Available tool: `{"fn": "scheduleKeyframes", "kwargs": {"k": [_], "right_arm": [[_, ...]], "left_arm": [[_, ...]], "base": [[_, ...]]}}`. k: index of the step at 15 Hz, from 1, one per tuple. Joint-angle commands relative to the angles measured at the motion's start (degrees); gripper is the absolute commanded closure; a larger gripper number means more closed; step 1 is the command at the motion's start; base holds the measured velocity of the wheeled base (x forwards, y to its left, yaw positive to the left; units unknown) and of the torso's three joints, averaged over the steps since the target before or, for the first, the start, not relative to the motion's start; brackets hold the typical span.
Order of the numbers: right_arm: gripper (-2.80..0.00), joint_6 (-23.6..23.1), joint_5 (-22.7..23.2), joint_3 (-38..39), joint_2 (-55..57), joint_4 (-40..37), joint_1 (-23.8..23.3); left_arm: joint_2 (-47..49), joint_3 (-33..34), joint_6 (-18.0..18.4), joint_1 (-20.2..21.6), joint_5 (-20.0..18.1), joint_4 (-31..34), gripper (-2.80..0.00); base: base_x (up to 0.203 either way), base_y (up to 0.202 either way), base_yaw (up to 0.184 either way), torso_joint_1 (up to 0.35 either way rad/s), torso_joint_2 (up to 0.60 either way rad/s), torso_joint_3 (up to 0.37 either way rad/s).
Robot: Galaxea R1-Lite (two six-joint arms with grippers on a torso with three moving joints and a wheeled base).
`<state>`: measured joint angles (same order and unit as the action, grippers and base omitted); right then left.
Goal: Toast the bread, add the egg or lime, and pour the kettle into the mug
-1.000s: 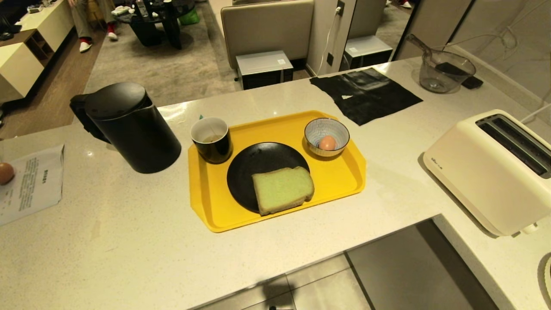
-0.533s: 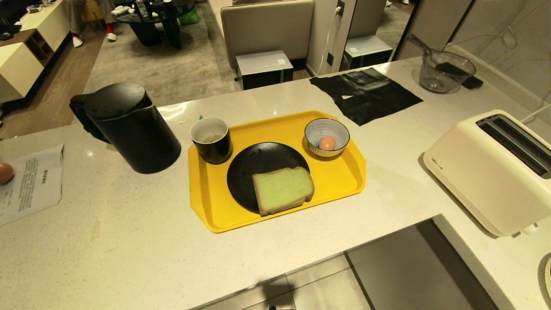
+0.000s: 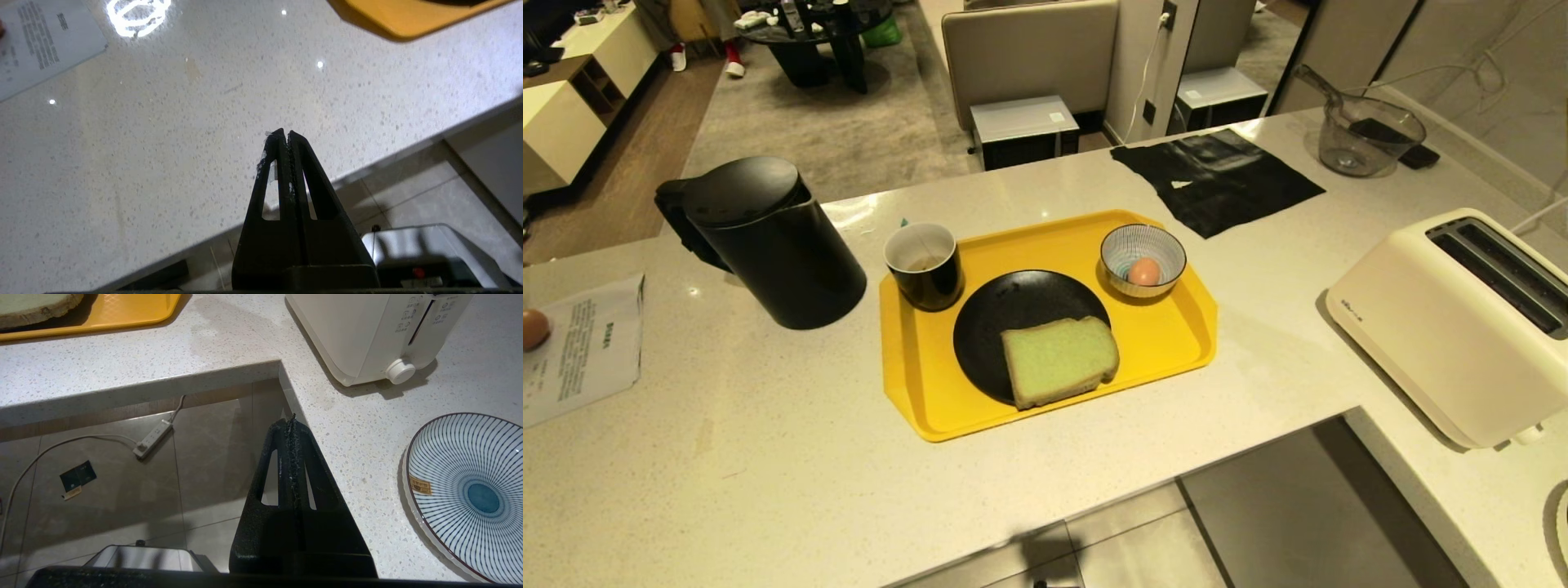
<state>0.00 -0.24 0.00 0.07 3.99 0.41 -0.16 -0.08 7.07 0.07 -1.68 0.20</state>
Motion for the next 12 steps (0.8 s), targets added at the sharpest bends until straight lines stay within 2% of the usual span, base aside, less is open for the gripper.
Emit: {"fn": "scheduleKeyframes", "kwargs": {"k": [1,5,9,12], "right_arm": [[0.00,0.0,0.0,1.6,0.0,0.0,0.0],[0.00,0.0,0.0,1.6,0.0,0.0,0.0],[0.00,0.0,0.0,1.6,0.0,0.0,0.0],[0.00,0.0,0.0,1.6,0.0,0.0,0.0]], "left_arm": [[0.2,0.1,0.2,0.1,-0.3,0.4,0.00],[0.2,0.1,0.3,0.1,-0.7,0.3,0.00],[0.2,0.1,-6.5,0.1,1.3,0.2,0.00],[0.2,0.1,-6.7,0.1,1.7,0.2,0.00]], "base": [[0.000,0.000,0.000,0.000,0.00,0.000],[0.000,0.000,0.000,0.000,0.00,0.000],[0.000,0.000,0.000,0.000,0.00,0.000],[0.000,0.000,0.000,0.000,0.00,0.000]]}}
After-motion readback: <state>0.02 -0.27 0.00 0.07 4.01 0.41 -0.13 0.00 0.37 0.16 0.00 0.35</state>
